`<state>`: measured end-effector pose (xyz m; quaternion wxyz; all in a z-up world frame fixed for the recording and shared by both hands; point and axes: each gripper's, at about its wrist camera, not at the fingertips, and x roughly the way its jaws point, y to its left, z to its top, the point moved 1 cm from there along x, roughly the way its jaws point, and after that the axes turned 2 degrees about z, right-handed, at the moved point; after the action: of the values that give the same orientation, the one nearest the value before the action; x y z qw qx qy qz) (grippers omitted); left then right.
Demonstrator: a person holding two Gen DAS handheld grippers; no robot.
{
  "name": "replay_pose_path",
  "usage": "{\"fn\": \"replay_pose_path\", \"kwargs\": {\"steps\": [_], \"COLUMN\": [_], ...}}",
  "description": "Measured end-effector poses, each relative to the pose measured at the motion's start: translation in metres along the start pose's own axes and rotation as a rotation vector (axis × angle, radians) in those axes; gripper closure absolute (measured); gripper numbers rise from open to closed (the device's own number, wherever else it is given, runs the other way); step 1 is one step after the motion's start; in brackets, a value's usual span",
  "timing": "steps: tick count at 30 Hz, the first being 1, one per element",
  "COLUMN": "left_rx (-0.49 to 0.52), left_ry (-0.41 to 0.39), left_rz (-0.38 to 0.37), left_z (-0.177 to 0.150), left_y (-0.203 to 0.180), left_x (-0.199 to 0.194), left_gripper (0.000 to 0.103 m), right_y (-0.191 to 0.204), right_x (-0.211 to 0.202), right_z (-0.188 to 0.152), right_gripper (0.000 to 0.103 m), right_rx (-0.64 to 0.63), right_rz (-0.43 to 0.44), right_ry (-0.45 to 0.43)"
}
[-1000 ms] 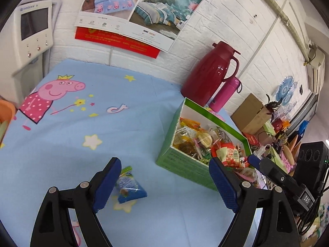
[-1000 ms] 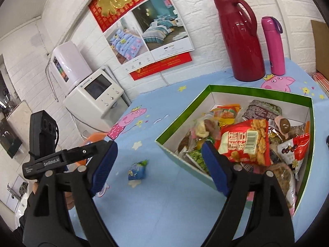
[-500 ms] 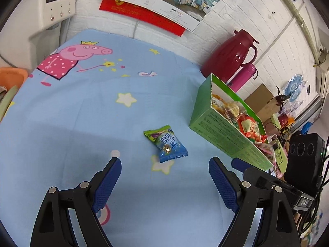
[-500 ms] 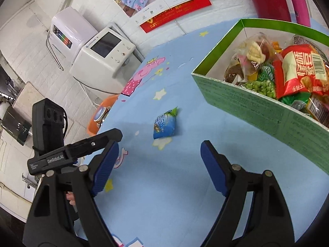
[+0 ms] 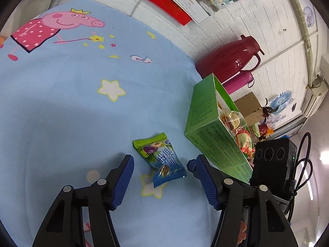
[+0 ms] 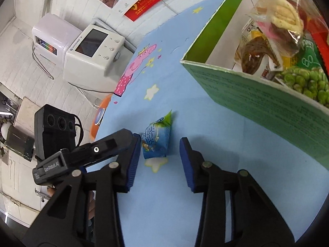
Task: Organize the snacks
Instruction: 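Move both grippers back to the blue-green wrapped candy on the cloth, then grasp the blue-green wrapped candy with the left gripper, then carry the candy into the green box and open the left gripper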
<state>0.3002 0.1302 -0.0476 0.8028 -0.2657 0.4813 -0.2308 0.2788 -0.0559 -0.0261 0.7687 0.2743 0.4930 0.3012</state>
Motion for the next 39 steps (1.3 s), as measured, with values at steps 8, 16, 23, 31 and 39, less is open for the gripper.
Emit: {"fn": "replay_pose_path", "kwargs": {"steps": [8, 16, 23, 31, 39], "left_rx": [-0.024, -0.024, -0.021, 0.069, 0.174], "left_ry": [0.038, 0.022, 0.004, -0.031, -0.038], "left_rz": [-0.061, -0.055, -0.087, -0.113, -0.174], "left_z": [0.011, 0.002, -0.010, -0.021, -0.023], "left_y": [0.012, 0.008, -0.009, -0.071, -0.145], "left_x": [0.019, 0.018, 0.000, -0.028, -0.024], "left_gripper": [0.068, 0.072, 0.072, 0.072, 0.072], "right_y": [-0.008, -0.004, 0.013, 0.035, 0.038], "right_x": [0.020, 0.022, -0.001, -0.058, -0.129], "right_z": [0.003, -0.007, -0.018, -0.031, -0.034], "right_gripper": [0.080, 0.087, 0.087, 0.087, 0.087], "right_rx": [-0.042, -0.036, -0.075, -0.120, -0.154], "right_rz": [0.021, 0.066, 0.073, 0.094, 0.061], "right_ry": [0.031, 0.041, 0.009, -0.088, -0.217]}}
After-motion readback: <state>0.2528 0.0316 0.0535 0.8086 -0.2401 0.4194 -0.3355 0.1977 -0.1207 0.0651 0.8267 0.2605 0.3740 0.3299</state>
